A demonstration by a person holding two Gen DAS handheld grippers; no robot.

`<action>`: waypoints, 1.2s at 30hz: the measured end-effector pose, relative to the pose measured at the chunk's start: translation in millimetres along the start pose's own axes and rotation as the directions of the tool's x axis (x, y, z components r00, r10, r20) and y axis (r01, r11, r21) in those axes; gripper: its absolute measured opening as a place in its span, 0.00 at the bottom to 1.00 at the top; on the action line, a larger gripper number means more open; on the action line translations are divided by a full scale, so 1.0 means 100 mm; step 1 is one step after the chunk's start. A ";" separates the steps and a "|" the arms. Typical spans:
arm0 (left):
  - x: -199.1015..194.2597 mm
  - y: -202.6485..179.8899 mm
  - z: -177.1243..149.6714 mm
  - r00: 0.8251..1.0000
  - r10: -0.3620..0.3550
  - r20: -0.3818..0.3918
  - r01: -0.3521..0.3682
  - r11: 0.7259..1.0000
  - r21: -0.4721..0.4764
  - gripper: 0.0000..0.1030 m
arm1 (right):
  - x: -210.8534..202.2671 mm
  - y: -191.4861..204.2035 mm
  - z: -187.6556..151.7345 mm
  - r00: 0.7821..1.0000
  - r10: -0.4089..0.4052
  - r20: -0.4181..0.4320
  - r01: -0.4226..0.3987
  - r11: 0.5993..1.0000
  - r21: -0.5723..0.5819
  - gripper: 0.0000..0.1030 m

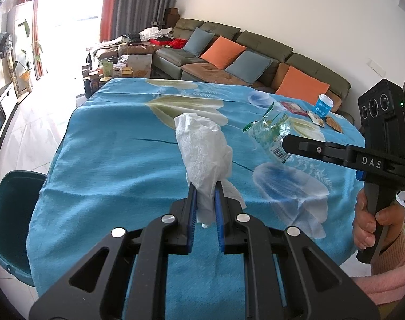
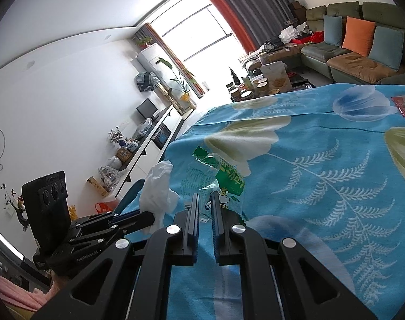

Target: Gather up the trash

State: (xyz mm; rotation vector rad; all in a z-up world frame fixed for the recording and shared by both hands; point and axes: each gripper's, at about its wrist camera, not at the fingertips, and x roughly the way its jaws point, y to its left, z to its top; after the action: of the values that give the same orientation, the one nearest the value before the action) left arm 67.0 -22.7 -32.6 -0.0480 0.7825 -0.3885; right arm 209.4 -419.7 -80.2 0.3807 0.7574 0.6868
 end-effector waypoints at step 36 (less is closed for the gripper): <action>-0.21 0.13 -0.12 0.999 0.047 0.027 -0.046 0.999 -0.028 0.13 | 0.22 0.23 -0.04 0.998 0.055 -0.033 -0.056 0.998 -0.034 0.07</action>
State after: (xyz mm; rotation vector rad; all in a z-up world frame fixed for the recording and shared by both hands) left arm 49.7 -2.1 -29.3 -0.0609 0.7599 -0.3324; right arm 208.4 -388.1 -81.5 0.3613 0.7662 0.7588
